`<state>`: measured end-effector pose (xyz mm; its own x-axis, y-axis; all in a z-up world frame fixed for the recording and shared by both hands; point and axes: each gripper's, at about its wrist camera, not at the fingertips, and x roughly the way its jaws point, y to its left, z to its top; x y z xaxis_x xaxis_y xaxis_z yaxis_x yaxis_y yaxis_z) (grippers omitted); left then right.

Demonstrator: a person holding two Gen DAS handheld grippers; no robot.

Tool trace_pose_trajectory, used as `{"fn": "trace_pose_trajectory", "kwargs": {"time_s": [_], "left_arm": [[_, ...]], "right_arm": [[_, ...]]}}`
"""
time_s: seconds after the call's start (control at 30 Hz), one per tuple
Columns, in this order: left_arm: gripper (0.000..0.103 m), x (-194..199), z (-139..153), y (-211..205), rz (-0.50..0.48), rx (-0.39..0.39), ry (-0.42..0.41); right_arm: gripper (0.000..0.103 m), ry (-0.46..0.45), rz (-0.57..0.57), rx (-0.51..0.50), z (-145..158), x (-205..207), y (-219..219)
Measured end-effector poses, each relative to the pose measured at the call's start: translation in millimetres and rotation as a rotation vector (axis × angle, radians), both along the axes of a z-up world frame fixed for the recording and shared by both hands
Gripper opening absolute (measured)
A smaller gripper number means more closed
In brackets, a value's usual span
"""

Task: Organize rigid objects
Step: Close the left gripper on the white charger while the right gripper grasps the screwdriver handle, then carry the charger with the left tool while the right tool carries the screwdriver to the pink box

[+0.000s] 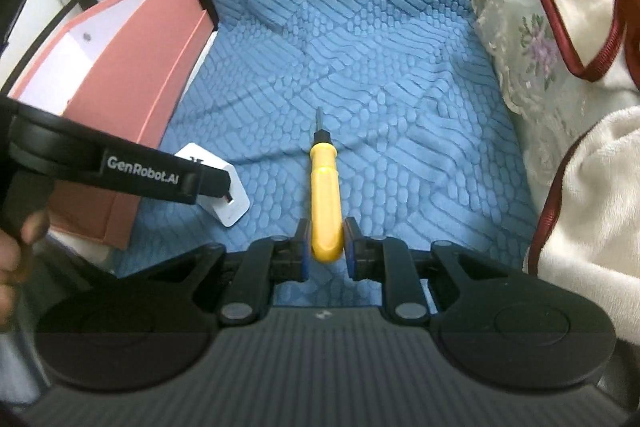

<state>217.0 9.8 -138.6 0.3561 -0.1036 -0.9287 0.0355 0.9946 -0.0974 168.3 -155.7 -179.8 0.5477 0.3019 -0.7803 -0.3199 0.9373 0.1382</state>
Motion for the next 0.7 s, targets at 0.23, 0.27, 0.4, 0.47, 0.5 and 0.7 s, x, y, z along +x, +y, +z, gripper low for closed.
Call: {"fn": "trace_pose_trajectory", "kwargs": {"time_s": [0.23, 0.27, 0.4, 0.47, 0.5, 0.7], "left_arm": [[0.057, 25, -11, -9, 0.008, 0.026, -0.03], [0.057, 29, -14, -8, 0.016, 0.024, -0.026], [0.057, 36, -23, -8, 0.042, 0.014, -0.048], [0.057, 38, -24, -8, 0.054, 0.01, -0.052], [0.057, 37, -24, -8, 0.055, 0.004, -0.056], [0.064, 26, -18, 0, 0.101, -0.06, -0.083]], "right_arm": [[0.021, 0.024, -0.036, 0.066, -9, 6, -5], [0.021, 0.025, -0.042, 0.075, -11, 7, -6], [0.022, 0.023, -0.061, 0.111, -14, 10, -10], [0.022, 0.016, -0.057, 0.123, -16, 11, -10], [0.023, 0.013, -0.054, 0.131, -16, 11, -10], [0.03, -0.009, -0.046, 0.133, -23, 12, -3]]}}
